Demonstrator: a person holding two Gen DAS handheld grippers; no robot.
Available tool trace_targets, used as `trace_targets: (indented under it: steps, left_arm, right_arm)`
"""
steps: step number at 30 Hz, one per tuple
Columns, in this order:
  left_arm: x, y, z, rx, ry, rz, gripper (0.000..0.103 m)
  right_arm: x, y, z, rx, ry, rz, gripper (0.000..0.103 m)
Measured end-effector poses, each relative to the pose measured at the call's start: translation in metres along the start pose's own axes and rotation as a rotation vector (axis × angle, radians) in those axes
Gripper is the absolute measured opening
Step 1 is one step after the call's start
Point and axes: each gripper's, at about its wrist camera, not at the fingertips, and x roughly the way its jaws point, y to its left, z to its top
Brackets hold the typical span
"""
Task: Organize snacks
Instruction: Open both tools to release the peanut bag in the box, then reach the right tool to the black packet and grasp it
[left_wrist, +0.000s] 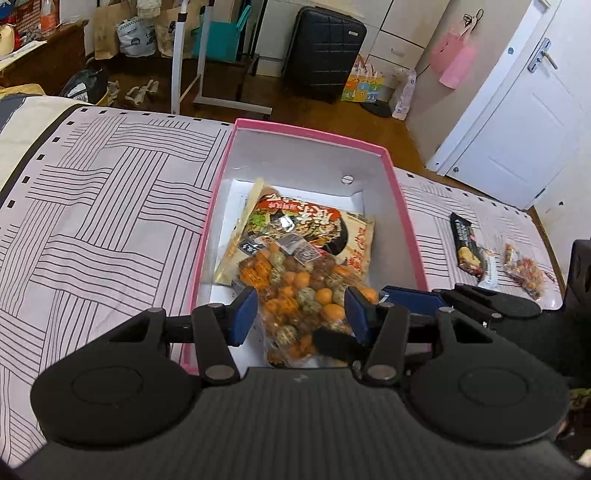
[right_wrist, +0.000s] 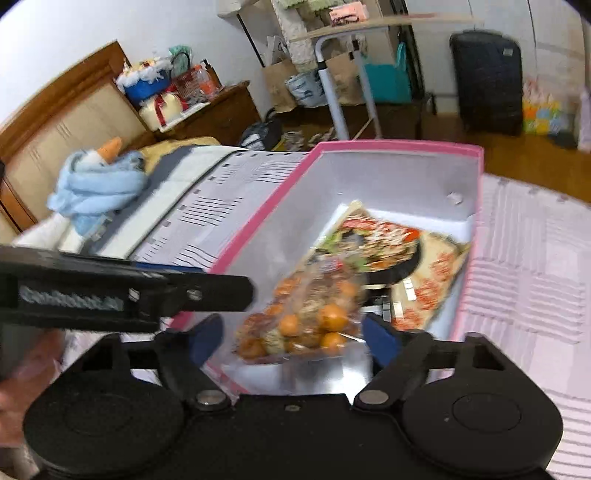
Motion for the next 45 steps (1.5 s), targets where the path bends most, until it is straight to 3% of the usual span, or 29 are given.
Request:
trace_targets:
  steps: [2,3,6,13,16,19,23,29,35,45]
  left_arm:
    - [-0.007,-0.005,-0.002,-0.002,-0.003,-0.001,0.050]
    - [-0.011,-0.008,-0.002,0.000,-0.006,-0.002,0.050]
    - [-0.027,-0.023,-0.006,0.011,-0.022,-0.018,0.050]
    - [-0.068,-0.072,-0.017,0.099,-0.053,-0.057,0.050]
    - [-0.080,-0.100,-0.020,0.140,-0.073,-0.083,0.051]
    - [-0.085,-0.130,-0.024,0.173,-0.091,-0.119,0.052]
    - [-0.082,-0.168,-0.033,0.219,-0.096,-0.173,0.052]
    - [-0.054,-0.221,-0.048,0.280,-0.068,-0.256,0.052]
    - [-0.001,-0.260,-0.061,0.281,-0.002,-0.318,0.052]
    - [0.085,-0.304,-0.101,0.297,0.064,-0.345,0.052]
  right_arm:
    - [-0.008,-0.003,-0.003,-0.015,0.011,-0.042,0.047]
    - [-0.015,-0.005,-0.004,-0.009,0.010,-0.035,0.046]
    - [-0.046,-0.012,-0.009,0.018,-0.017,-0.017,0.046]
    - [-0.152,-0.024,-0.027,-0.049,-0.128,-0.069,0.047]
    - [-0.198,-0.038,-0.038,-0.064,-0.203,-0.125,0.048]
    - [-0.231,-0.057,-0.048,-0.075,-0.264,-0.183,0.057]
    - [-0.258,-0.091,-0.060,-0.028,-0.249,-0.237,0.057]
    - [-0.269,-0.157,-0.086,0.129,-0.193,-0.291,0.057]
    - [-0.241,-0.216,-0.118,0.289,-0.132,-0.308,0.057]
    - [-0.201,-0.298,-0.148,0.519,-0.052,-0.324,0.057]
